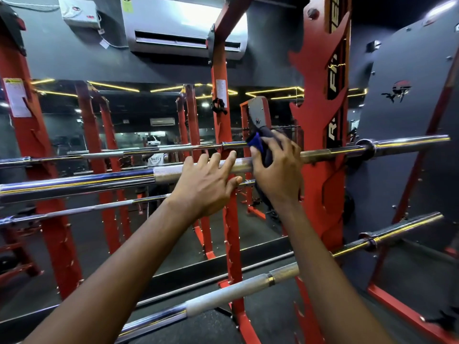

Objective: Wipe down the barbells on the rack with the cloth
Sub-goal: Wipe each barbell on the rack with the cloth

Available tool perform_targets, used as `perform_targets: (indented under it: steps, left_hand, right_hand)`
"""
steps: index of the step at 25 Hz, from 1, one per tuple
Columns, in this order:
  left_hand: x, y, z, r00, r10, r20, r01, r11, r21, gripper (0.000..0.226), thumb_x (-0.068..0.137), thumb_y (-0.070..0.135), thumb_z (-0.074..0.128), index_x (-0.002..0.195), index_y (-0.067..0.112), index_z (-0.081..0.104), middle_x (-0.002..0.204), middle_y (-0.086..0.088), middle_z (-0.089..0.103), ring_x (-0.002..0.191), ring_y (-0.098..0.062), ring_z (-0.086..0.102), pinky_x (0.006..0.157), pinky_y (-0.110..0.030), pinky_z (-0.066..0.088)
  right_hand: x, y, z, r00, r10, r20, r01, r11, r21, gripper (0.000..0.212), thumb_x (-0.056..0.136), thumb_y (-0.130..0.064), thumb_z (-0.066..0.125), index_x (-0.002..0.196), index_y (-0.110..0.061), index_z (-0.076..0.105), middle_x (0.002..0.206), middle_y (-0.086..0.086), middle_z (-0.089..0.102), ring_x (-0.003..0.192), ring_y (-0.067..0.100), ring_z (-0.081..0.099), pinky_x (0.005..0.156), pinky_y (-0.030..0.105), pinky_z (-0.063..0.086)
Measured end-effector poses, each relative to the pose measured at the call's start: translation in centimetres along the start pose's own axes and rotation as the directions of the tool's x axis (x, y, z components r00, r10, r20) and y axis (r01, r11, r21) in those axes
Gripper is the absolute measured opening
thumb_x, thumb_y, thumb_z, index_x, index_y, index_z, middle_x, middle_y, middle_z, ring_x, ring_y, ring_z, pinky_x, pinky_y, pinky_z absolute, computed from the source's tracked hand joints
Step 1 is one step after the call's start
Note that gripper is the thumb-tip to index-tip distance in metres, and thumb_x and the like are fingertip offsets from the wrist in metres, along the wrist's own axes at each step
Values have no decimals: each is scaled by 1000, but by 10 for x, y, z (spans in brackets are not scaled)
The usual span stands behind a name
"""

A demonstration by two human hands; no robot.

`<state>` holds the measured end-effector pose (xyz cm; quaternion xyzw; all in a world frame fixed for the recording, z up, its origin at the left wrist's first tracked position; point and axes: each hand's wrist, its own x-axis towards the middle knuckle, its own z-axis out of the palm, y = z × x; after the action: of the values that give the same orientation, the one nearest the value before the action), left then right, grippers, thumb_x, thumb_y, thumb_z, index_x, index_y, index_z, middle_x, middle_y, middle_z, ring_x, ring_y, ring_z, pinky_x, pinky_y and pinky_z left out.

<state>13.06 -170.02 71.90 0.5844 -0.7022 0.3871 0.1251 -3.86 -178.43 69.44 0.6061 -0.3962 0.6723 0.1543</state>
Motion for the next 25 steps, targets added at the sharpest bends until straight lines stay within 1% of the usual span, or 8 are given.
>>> perform_targets:
  steps: [2,7,10,13,18,20,23,25]
  left_hand:
    - [2,5,4,999,-6,-34,7,1000,29,68,101,61,13,160,27,10,146,-9,47,125,-30,49,93,-50,37]
    - [-1,8,10,997,-31,-73,37,996,87,68,101,65,14,160,33,6,137,-6,50,116,-27,49,88,-49,37]
    - [5,18,6,997,-58,-56,60,997,48,67,100,65,13,159,34,10,137,-7,50,119,-29,48,93,-52,35]
    - [14,27,3,998,-55,-36,56,998,28,69,100,66,13,159,30,12,139,-10,48,121,-31,48,95,-50,36]
    - [27,32,5,999,4,-44,-3,1000,18,67,99,65,14,155,27,20,133,-10,52,114,-31,53,88,-47,42]
    - [37,36,4,999,34,-39,-35,999,-24,65,100,63,15,153,26,24,134,-12,53,115,-33,55,88,-46,45]
    - [50,39,5,996,76,-51,-80,994,-74,63,103,57,16,158,26,21,139,-13,52,121,-34,54,95,-47,44]
    - [57,39,8,989,129,-77,-136,987,-86,62,104,54,16,160,28,16,137,-12,53,120,-33,55,94,-47,46]
  right_hand:
    - [-6,21,-5,997,-71,-2,71,997,-18,39,97,-47,58,125,-23,69,141,1,58,131,24,50,110,37,41]
    - [15,72,-22,989,117,-92,-120,992,-26,43,97,-45,57,126,-16,68,142,6,59,131,30,51,109,48,44]
    - [3,55,-19,1000,14,-6,-14,999,-36,40,97,-45,56,127,-21,66,146,1,53,135,26,45,111,40,35]
    - [-3,75,-21,992,-123,40,124,992,-24,40,100,-41,58,134,-22,62,151,2,49,142,25,41,118,41,32]
    - [-12,81,-7,966,194,-169,-172,976,135,44,105,-32,56,145,-15,54,161,11,38,150,29,32,120,55,33]
    - [-25,63,2,946,265,-188,-205,936,285,50,102,-23,59,149,-10,48,163,13,31,153,27,28,124,49,31]
    - [-39,54,8,883,440,-167,-313,813,490,63,98,-22,64,154,-5,42,162,16,29,152,25,31,124,25,26]
    - [-35,59,9,814,564,-139,-401,718,569,65,96,-32,61,153,-5,43,156,16,38,146,27,39,124,27,29]
